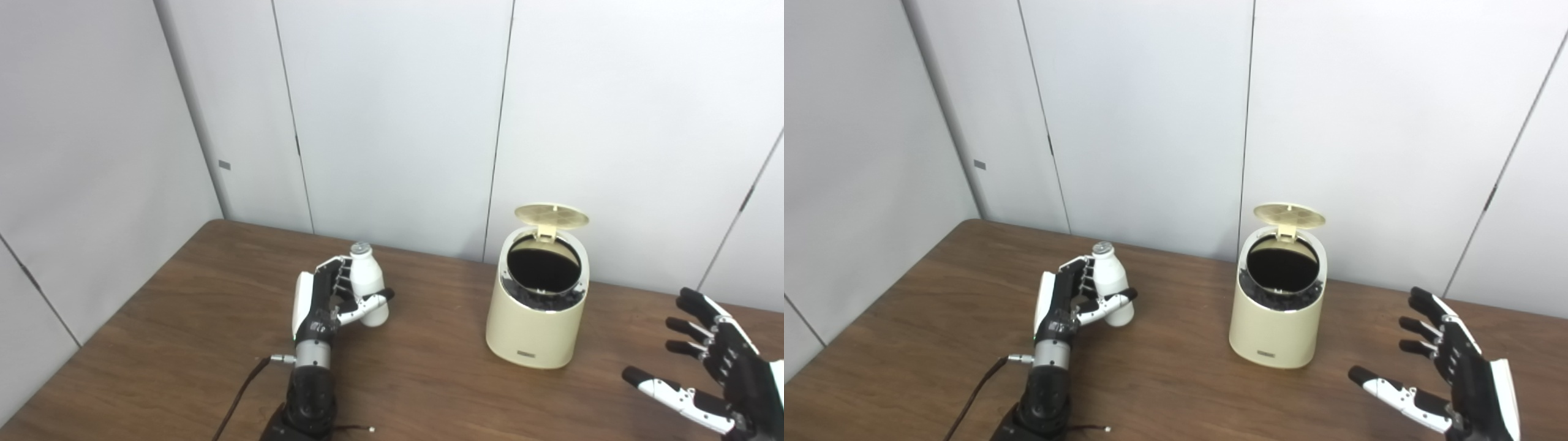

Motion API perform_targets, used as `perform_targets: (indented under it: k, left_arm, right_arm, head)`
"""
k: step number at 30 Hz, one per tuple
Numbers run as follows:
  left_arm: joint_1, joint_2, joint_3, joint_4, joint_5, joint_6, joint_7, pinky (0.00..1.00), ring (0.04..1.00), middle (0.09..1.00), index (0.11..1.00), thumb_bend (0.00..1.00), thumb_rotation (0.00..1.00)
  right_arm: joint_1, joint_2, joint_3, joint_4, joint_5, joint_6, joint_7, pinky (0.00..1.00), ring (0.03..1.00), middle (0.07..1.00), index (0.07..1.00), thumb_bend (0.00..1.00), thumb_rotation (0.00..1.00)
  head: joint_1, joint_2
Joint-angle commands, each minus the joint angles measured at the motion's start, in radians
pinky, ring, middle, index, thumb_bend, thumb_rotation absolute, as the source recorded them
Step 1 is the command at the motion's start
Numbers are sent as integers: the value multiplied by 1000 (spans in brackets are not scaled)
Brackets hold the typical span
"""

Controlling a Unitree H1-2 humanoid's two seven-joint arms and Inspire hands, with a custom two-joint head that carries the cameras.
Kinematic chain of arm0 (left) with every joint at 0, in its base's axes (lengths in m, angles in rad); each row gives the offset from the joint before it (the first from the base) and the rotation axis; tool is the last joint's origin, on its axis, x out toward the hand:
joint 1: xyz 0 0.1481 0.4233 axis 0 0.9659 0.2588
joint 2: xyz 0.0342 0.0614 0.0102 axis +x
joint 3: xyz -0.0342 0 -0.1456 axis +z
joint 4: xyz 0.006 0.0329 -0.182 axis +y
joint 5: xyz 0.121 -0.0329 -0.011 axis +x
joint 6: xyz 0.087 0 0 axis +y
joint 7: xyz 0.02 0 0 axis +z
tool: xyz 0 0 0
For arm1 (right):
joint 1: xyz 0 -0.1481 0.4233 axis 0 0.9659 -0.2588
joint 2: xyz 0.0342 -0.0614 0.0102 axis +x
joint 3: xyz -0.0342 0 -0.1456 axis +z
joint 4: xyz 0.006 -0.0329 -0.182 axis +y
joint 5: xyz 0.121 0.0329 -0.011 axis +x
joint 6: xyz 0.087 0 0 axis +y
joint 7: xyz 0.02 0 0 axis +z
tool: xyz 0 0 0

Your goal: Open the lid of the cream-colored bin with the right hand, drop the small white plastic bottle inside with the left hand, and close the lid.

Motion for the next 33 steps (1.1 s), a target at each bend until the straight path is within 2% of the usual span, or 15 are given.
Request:
perform_targets:
  k: [1,11,17,23,26,30,33]
  left_arm:
    - [-17,2,-7,-2,14,-31,24,345,430,477,510,504,0]
    - [-1,20,-10,-16,35,-33,35,347,428,472,515,504,0]
    - [11,21,-17,-40,36,-75,41,355,428,471,515,504,0]
    - [10,-10,-38,-132,-1,-153,9,363,423,478,511,504,0]
    - [-3,-25,-49,-188,-11,-140,-18,366,420,471,512,504,0]
    - [-31,-40,-72,-267,-13,-90,-69,381,426,476,501,505,0]
    - [-58,-51,-80,-300,-21,-57,-99,371,430,479,504,505,0]
  right_arm:
    - [-25,2,-2,-40,3,-18,0,662,768,843,828,687,0]
    - [-27,-4,-1,-25,1,-29,0,665,769,844,834,685,0]
    - [-25,-7,6,1,-7,-58,-4,674,775,849,840,681,0]
    - [-23,-7,7,61,-9,-117,-15,680,777,849,831,697,0]
    - [-26,-7,5,104,-2,-156,-18,690,780,852,834,710,0]
    - [-34,-14,8,174,-29,-225,-38,688,775,847,828,733,0]
    - [-38,-8,10,197,-41,-240,-49,665,759,836,817,752,35]
  head:
    - [2,2]
    - [5,6]
    - [-30,-4]
    - [-84,-17]
    - [-107,-22]
    - [-135,-32]
    - [-148,-38]
